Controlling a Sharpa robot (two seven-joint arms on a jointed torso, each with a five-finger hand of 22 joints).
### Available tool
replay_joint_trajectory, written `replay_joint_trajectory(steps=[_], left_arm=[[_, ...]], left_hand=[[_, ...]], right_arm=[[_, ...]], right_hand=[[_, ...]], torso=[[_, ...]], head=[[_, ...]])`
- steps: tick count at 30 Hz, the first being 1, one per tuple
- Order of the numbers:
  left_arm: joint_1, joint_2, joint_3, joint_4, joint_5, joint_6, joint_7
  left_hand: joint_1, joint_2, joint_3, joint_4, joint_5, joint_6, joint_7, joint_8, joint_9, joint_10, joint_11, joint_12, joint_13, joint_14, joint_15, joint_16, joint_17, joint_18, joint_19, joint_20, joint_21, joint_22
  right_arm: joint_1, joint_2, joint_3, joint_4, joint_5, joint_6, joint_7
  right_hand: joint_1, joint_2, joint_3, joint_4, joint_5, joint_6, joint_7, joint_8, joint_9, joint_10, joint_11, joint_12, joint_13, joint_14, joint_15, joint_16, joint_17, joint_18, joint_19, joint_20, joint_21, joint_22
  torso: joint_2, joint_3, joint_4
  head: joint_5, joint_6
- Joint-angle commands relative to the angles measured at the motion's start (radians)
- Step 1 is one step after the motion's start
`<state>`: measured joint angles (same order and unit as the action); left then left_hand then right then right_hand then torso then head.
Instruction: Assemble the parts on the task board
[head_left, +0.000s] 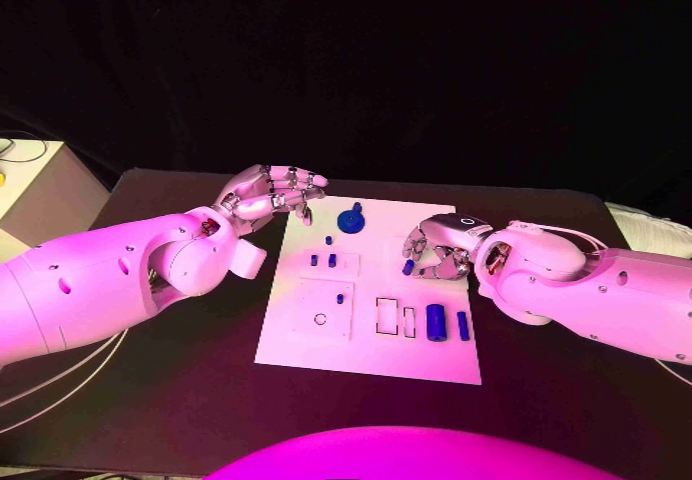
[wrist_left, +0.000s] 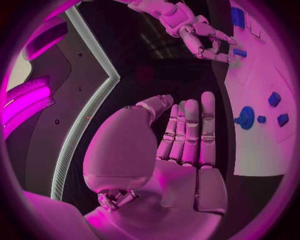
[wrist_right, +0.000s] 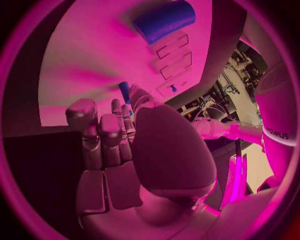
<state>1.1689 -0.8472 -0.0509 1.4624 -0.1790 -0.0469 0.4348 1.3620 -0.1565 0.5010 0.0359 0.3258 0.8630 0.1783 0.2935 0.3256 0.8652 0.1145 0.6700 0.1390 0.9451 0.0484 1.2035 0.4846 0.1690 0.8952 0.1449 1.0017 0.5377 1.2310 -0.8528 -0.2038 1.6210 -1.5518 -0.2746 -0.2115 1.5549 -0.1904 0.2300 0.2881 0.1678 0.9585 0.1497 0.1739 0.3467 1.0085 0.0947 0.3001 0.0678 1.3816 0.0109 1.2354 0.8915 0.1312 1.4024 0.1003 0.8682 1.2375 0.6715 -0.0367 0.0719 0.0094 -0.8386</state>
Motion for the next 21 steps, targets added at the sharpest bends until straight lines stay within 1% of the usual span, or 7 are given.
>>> replay_joint_trajectory(steps=[1,4,9,12,16,19,21], left_arm=[[0.000,0.000,0.001,0.005,0.005,0.017,0.005],[0.000,0.000,0.001,0.006,0.005,0.017,0.005],[0.000,-0.001,0.001,0.006,0.005,0.017,0.005],[0.000,-0.001,0.001,0.006,0.005,0.017,0.005],[0.000,-0.001,0.001,0.006,0.005,0.018,0.005],[0.000,-0.001,0.001,0.006,0.005,0.018,0.005],[0.000,-0.001,0.001,0.006,0.005,0.018,0.005]], left_hand=[[0.005,-0.001,-0.007,0.005,0.000,-0.001,0.003,-0.003,-0.002,0.002,0.003,-0.005,-0.001,0.003,0.003,0.001,0.002,0.016,0.006,0.001,-0.006,-0.003],[0.005,-0.001,-0.007,0.005,0.000,-0.001,0.003,-0.003,-0.002,0.002,0.003,-0.005,-0.001,0.003,0.003,0.001,0.002,0.016,0.006,0.001,-0.006,-0.003],[0.005,-0.001,-0.007,0.005,0.000,-0.001,0.003,-0.003,-0.002,0.002,0.003,-0.005,-0.001,0.003,0.003,0.001,0.002,0.016,0.006,0.001,-0.006,-0.003],[0.005,-0.001,-0.007,0.005,0.000,-0.001,0.003,-0.003,-0.002,0.002,0.003,-0.005,-0.001,0.003,0.003,0.001,0.002,0.016,0.006,0.001,-0.006,-0.003],[0.005,-0.001,-0.007,0.005,0.000,-0.001,0.003,-0.003,-0.002,0.002,0.003,-0.005,-0.001,0.003,0.003,0.001,0.002,0.016,0.006,0.001,-0.006,-0.003],[0.005,-0.001,-0.007,0.005,0.000,-0.001,0.003,-0.003,-0.002,0.002,0.003,-0.005,-0.001,0.003,0.003,0.001,0.002,0.016,0.006,0.001,-0.006,-0.003],[0.005,-0.001,-0.007,0.005,0.000,-0.001,0.003,-0.003,-0.002,0.002,0.003,-0.005,-0.001,0.003,0.003,0.001,0.002,0.016,0.006,0.001,-0.006,-0.003]], right_arm=[[-0.005,0.011,0.000,-0.003,-0.045,0.009,-0.014],[-0.009,0.018,0.000,-0.006,-0.049,0.003,-0.017],[-0.014,0.026,0.000,-0.012,-0.057,-0.011,-0.025],[-0.016,0.030,0.000,-0.014,-0.059,-0.016,-0.027],[-0.018,0.035,-0.001,-0.015,-0.061,-0.026,-0.028],[-0.020,0.038,-0.001,-0.017,-0.066,-0.033,-0.032],[-0.021,0.040,-0.001,-0.018,-0.071,-0.040,-0.036]], right_hand=[[0.010,-0.001,0.019,0.000,0.004,0.014,-0.003,0.004,0.000,0.014,-0.002,0.003,-0.001,0.013,0.000,0.009,0.013,-0.018,0.009,0.000,0.017,0.010],[0.005,-0.003,0.045,0.000,0.007,0.030,-0.007,0.008,-0.001,0.032,-0.006,-0.001,-0.002,0.020,-0.003,0.017,0.024,-0.021,0.016,-0.003,0.036,0.022],[-0.002,-0.005,0.099,-0.002,0.020,0.053,-0.010,0.015,0.001,0.063,-0.011,-0.011,-0.002,0.032,-0.007,0.029,0.044,-0.025,0.024,-0.008,0.064,0.040],[-0.009,-0.010,0.122,-0.003,0.023,0.062,-0.012,0.019,0.002,0.076,-0.013,-0.017,-0.001,0.036,-0.009,0.034,0.052,-0.027,0.028,-0.009,0.076,0.048],[-0.015,-0.014,0.143,-0.004,0.027,0.069,-0.014,0.022,0.004,0.088,-0.016,-0.023,-0.001,0.042,-0.011,0.041,0.065,-0.030,0.032,-0.011,0.092,0.057],[-0.017,-0.013,0.167,-0.009,0.037,0.080,-0.018,0.029,0.008,0.105,-0.020,-0.027,0.001,0.049,-0.015,0.048,0.079,-0.032,0.037,-0.014,0.108,0.067],[-0.012,-0.008,0.188,-0.018,0.038,0.091,-0.021,0.037,0.013,0.119,-0.025,-0.029,0.002,0.053,-0.019,0.053,0.089,-0.033,0.040,-0.018,0.120,0.075]], torso=[[0.000,0.0007,-0.0005],[-0.001,0.0000,-0.0006],[-0.001,0.0008,-0.0011],[-0.001,0.0007,-0.0019],[-0.001,0.0017,-0.0020],[-0.001,0.0017,-0.0015],[-0.001,0.0014,-0.0017]], head=[[0.000,-0.002],[0.000,-0.003],[-0.007,-0.003],[-0.007,-0.004],[-0.006,-0.004],[-0.007,-0.004],[-0.007,-0.005]])
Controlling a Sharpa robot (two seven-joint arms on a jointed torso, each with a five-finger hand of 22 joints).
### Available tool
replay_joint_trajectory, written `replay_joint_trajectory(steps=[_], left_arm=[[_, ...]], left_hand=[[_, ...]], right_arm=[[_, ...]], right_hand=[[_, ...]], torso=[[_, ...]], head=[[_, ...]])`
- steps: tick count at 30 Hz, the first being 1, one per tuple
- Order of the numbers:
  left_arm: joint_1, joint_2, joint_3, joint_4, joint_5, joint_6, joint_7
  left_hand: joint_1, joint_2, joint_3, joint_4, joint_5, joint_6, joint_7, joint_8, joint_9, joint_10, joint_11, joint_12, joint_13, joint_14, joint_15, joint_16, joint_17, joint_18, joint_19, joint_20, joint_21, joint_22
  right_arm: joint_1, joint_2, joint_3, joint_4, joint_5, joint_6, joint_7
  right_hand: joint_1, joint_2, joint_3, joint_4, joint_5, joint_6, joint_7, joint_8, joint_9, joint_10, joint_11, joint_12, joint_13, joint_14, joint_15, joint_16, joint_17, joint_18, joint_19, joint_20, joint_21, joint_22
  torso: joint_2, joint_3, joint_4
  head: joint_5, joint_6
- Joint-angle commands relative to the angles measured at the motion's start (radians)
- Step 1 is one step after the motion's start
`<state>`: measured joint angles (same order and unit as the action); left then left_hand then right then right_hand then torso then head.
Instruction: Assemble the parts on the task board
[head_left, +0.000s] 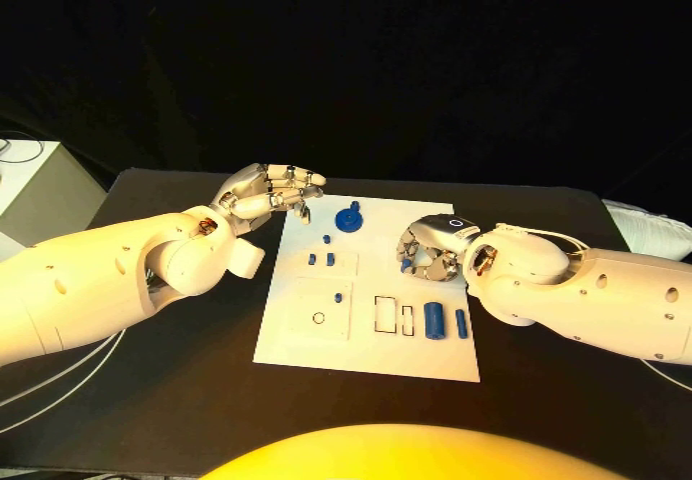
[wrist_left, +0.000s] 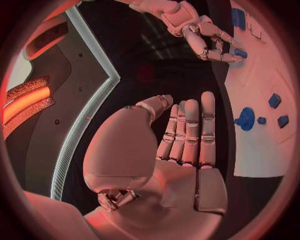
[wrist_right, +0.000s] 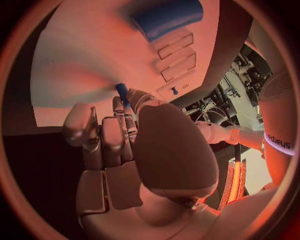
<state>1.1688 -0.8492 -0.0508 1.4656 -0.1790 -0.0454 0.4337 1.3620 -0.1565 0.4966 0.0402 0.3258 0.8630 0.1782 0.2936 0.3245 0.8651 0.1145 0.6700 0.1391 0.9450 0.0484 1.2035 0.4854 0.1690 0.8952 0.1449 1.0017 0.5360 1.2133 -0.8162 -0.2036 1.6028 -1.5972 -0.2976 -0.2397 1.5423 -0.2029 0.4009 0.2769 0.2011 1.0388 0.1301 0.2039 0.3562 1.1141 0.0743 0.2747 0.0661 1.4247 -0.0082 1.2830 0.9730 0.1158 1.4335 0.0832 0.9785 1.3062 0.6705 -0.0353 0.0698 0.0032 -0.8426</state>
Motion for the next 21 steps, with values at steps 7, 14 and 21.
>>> replay_joint_trajectory(steps=[7,14,21], left_arm=[[0.000,0.001,0.001,0.003,0.005,0.017,0.005],[0.000,0.002,0.001,0.002,0.005,0.018,0.005],[0.000,0.005,0.001,-0.005,0.005,0.018,0.006]], left_hand=[[0.006,-0.001,-0.003,0.002,0.000,-0.001,0.003,-0.003,-0.001,0.004,0.003,-0.006,-0.002,0.003,0.003,0.001,0.001,0.016,0.007,0.001,-0.007,-0.002],[0.006,-0.001,-0.003,0.002,0.000,-0.001,0.003,-0.003,-0.001,0.004,0.003,-0.006,-0.002,0.003,0.003,0.001,0.001,0.016,0.007,0.001,-0.007,-0.002],[0.006,-0.001,-0.003,0.002,0.000,-0.001,0.003,-0.003,-0.001,0.004,0.003,-0.006,-0.002,0.003,0.003,0.001,0.001,0.016,0.007,0.001,-0.007,-0.002]], right_arm=[[-0.007,0.005,-0.001,0.002,-0.036,-0.059,-0.020],[-0.009,-0.004,-0.001,0.012,-0.032,-0.118,-0.031],[-0.008,-0.032,0.001,0.046,-0.009,-0.174,-0.021]], right_hand=[[0.000,0.036,0.110,-0.050,-0.037,0.045,-0.017,0.050,0.035,0.084,-0.024,-0.008,0.014,0.045,-0.018,0.051,0.100,-0.033,0.036,-0.014,0.108,0.056],[-0.052,0.024,0.194,-0.101,-0.044,0.032,-0.020,0.085,0.074,0.119,-0.030,-0.038,0.022,0.059,-0.024,0.076,0.155,-0.044,0.050,-0.018,0.172,0.093],[-0.069,0.019,0.213,-0.119,-0.044,0.030,-0.021,0.095,0.086,0.130,-0.032,-0.045,0.026,0.054,-0.026,0.068,0.142,-0.043,0.050,-0.019,0.172,0.095]], torso=[[0.001,0.0001,0.0005],[0.000,0.0000,-0.0003],[-0.003,-0.0009,-0.0022]], head=[[-0.002,-0.001],[-0.003,-0.001],[-0.002,0.002]])
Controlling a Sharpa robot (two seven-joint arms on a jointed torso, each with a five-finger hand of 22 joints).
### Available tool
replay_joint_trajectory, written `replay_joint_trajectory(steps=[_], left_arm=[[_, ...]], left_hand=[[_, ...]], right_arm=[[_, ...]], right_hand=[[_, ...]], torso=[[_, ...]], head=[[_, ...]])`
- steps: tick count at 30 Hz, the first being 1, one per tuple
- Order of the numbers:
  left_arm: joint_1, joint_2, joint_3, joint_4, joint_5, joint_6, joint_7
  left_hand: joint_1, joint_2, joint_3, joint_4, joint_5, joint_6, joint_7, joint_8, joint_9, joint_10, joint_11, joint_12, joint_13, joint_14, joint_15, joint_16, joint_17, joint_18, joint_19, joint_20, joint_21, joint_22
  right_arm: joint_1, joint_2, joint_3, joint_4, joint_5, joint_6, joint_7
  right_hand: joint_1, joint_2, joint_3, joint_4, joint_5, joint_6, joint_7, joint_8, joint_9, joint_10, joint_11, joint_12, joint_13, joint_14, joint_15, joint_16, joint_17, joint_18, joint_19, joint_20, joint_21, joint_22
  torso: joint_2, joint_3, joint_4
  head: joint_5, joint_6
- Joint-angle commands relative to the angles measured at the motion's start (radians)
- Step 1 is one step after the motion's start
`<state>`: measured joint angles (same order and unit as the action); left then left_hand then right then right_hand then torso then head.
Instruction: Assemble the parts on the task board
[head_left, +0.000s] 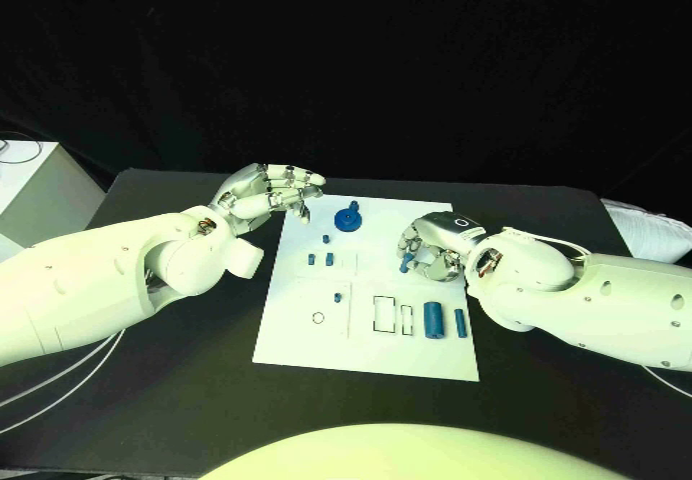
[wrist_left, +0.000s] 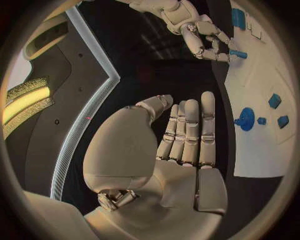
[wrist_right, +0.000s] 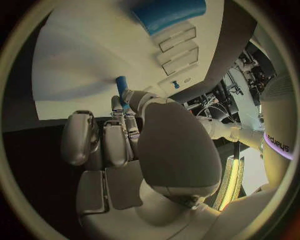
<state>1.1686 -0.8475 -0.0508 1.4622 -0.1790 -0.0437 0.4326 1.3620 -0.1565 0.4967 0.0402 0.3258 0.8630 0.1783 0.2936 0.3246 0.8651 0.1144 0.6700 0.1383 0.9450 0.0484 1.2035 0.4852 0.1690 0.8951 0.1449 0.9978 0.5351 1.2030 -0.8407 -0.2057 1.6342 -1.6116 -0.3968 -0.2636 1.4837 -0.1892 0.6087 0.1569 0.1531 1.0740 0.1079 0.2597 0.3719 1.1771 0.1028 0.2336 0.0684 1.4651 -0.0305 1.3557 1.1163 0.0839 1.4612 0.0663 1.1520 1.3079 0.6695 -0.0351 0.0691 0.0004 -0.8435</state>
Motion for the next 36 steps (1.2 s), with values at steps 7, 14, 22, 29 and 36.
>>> replay_joint_trajectory(steps=[7,14,22,29,36], left_arm=[[0.000,0.007,0.001,-0.006,0.005,0.017,0.008],[-0.001,0.010,0.001,-0.008,0.005,0.019,0.008],[-0.002,0.015,0.001,-0.009,0.005,0.020,0.008],[-0.002,0.017,0.001,-0.007,0.005,0.020,0.007],[-0.002,0.017,0.001,-0.003,0.005,0.018,0.006]], left_hand=[[0.006,-0.001,-0.003,0.002,0.000,-0.001,0.003,-0.003,-0.001,0.004,0.003,-0.006,-0.001,0.003,0.003,0.001,0.001,0.016,0.007,0.001,-0.004,-0.001],[0.007,0.000,-0.004,0.003,0.000,-0.001,0.002,-0.003,-0.001,0.004,0.003,-0.006,-0.001,0.003,0.002,0.001,0.002,0.016,0.007,0.001,-0.005,-0.002],[0.007,0.000,-0.004,0.003,0.000,-0.001,0.002,-0.003,-0.001,0.004,0.003,-0.006,-0.001,0.003,0.002,0.001,0.002,0.016,0.007,0.001,-0.005,-0.002],[0.007,0.000,-0.004,0.003,0.000,-0.001,0.002,-0.003,-0.001,0.004,0.003,-0.006,-0.001,0.003,0.002,0.001,0.002,0.016,0.007,0.001,-0.005,-0.002],[0.008,0.001,-0.004,0.002,0.000,-0.001,0.002,-0.003,-0.001,0.005,0.003,-0.007,-0.001,0.003,0.002,0.001,0.002,0.016,0.008,0.001,-0.006,-0.002]], right_arm=[[0.014,-0.041,0.009,0.079,0.035,-0.121,0.021],[0.027,-0.046,0.014,0.142,0.063,-0.131,0.039],[0.018,0.051,0.012,0.137,0.037,-0.130,0.054],[-0.004,0.131,0.006,0.115,-0.019,-0.131,0.058],[-0.035,0.188,-0.003,0.084,-0.048,-0.094,0.053]], right_hand=[[-0.019,0.003,0.013,-0.007,0.000,-0.006,0.001,0.044,0.075,0.072,-0.061,-0.007,0.026,0.012,-0.006,-0.008,-0.004,-0.012,0.022,-0.002,0.000,0.096],[-0.021,0.002,0.016,-0.011,-0.001,-0.006,0.001,0.046,0.078,0.074,-0.062,-0.008,0.028,0.012,-0.006,-0.007,-0.001,-0.013,0.023,-0.003,0.006,0.099],[-0.025,0.001,0.022,-0.019,0.004,-0.007,0.001,0.048,0.081,0.076,-0.062,-0.011,0.029,0.012,-0.007,-0.009,-0.002,-0.012,0.023,-0.004,0.004,0.099],[-0.029,0.001,0.027,-0.024,0.011,-0.009,0.002,0.050,0.083,0.078,-0.062,-0.014,0.031,0.012,-0.007,-0.009,-0.001,-0.012,0.023,-0.005,0.005,0.100],[-0.031,0.000,0.030,-0.028,0.015,-0.010,0.002,0.051,0.085,0.078,-0.062,-0.016,0.032,0.011,-0.007,-0.012,-0.005,-0.011,0.022,-0.005,-0.001,0.098]], torso=[[-0.001,0.0001,-0.0007],[0.000,-0.0017,0.0007],[0.002,-0.0014,0.0035],[0.006,-0.0041,0.0090],[0.008,-0.0058,0.0119]], head=[[-0.001,0.008],[0.005,0.010],[0.011,0.012],[0.018,0.006],[0.025,-0.001]])
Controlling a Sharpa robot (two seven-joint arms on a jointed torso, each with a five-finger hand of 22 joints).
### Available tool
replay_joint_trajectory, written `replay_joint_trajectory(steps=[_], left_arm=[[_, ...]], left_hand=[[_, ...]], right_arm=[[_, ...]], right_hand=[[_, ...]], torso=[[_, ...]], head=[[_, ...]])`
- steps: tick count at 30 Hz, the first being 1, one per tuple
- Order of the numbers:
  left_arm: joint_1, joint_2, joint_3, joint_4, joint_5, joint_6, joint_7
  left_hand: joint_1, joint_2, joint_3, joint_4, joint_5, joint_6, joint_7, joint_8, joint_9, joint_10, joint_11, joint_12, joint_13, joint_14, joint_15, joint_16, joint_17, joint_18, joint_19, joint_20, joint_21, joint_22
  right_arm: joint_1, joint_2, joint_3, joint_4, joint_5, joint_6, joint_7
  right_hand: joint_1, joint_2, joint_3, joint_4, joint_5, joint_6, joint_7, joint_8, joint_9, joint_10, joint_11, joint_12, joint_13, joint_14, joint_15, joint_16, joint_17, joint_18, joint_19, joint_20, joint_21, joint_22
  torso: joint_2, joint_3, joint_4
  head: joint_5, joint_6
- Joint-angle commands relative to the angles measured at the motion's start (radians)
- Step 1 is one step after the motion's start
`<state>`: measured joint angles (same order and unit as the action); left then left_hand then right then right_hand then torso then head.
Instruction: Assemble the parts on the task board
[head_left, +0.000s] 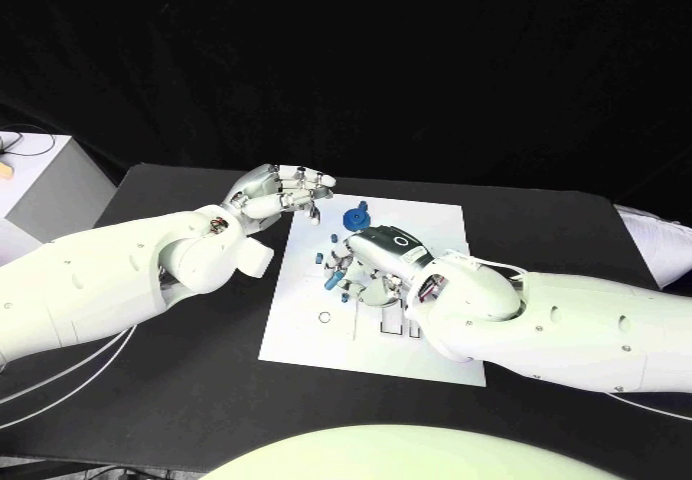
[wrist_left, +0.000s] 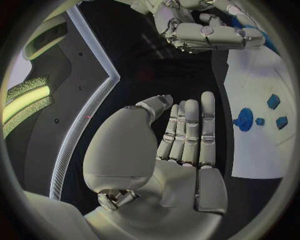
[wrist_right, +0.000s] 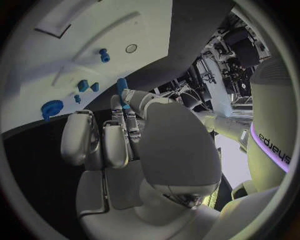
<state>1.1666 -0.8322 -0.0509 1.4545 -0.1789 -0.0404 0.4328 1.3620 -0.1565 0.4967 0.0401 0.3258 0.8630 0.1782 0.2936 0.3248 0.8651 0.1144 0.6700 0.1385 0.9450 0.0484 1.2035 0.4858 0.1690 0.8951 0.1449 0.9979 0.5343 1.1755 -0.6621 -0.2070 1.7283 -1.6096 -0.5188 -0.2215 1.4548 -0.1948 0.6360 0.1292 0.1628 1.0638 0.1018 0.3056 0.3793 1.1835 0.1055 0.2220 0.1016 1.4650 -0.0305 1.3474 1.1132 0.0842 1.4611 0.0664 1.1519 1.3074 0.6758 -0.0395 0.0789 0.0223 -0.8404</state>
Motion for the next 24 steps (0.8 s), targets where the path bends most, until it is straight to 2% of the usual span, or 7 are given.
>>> replay_joint_trajectory(steps=[1,5,8,24], left_arm=[[0.000,0.002,0.001,0.005,0.005,0.015,0.006],[0.000,0.002,0.001,0.007,0.005,0.015,0.005],[0.000,0.001,0.001,0.007,0.005,0.016,0.004],[0.000,0.003,0.001,0.005,0.005,0.020,0.004]], left_hand=[[0.008,0.000,-0.004,0.002,0.000,-0.001,0.002,-0.003,-0.001,0.005,0.003,-0.007,-0.002,0.003,0.002,0.001,0.001,0.016,0.008,0.001,-0.006,-0.001],[0.008,0.000,-0.004,0.002,0.000,-0.001,0.002,-0.003,-0.001,0.005,0.003,-0.007,-0.002,0.003,0.002,0.001,0.001,0.016,0.008,0.001,-0.006,-0.001],[0.008,0.000,-0.004,0.002,0.000,-0.001,0.002,-0.003,-0.001,0.005,0.003,-0.007,-0.002,0.003,0.002,0.001,0.001,0.016,0.008,0.001,-0.006,-0.001],[0.008,0.000,-0.004,0.002,0.000,-0.001,0.002,-0.003,-0.001,0.005,0.003,-0.007,-0.002,0.003,0.002,0.001,0.001,0.016,0.008,0.001,-0.006,-0.001]], right_arm=[[-0.013,0.014,-0.003,-0.014,-0.052,0.038,0.012],[-0.030,0.020,-0.006,-0.024,-0.056,0.063,0.011],[-0.041,0.022,-0.007,-0.026,-0.059,0.081,0.008],[-0.057,0.034,-0.007,-0.023,-0.074,0.101,-0.006]], right_hand=[[-0.003,0.006,0.003,0.000,0.005,0.001,0.008,0.005,0.078,0.072,-0.064,-0.005,-0.001,0.011,-0.007,-0.004,-0.002,-0.011,0.022,-0.005,-0.001,0.099],[-0.004,0.006,0.005,-0.002,0.006,0.000,0.008,0.005,0.078,0.071,-0.064,-0.006,-0.001,0.010,-0.007,-0.005,-0.003,-0.011,0.022,-0.005,-0.003,0.098],[-0.004,0.006,0.005,-0.003,0.006,-0.001,0.009,0.005,0.078,0.071,-0.064,-0.006,-0.001,0.010,-0.007,-0.005,-0.003,-0.011,0.022,-0.005,-0.002,0.099],[-0.006,0.005,0.007,-0.006,0.009,-0.002,0.009,0.005,0.080,0.071,-0.063,-0.008,0.000,0.010,-0.006,-0.006,-0.005,-0.011,0.021,-0.005,-0.005,0.098]], torso=[[0.001,-0.0013,0.0022],[0.002,-0.0010,0.0040],[0.003,0.0005,0.0022],[0.004,-0.0011,0.0032]], head=[[0.005,-0.006],[0.015,-0.018],[0.023,-0.022],[0.030,-0.032]])
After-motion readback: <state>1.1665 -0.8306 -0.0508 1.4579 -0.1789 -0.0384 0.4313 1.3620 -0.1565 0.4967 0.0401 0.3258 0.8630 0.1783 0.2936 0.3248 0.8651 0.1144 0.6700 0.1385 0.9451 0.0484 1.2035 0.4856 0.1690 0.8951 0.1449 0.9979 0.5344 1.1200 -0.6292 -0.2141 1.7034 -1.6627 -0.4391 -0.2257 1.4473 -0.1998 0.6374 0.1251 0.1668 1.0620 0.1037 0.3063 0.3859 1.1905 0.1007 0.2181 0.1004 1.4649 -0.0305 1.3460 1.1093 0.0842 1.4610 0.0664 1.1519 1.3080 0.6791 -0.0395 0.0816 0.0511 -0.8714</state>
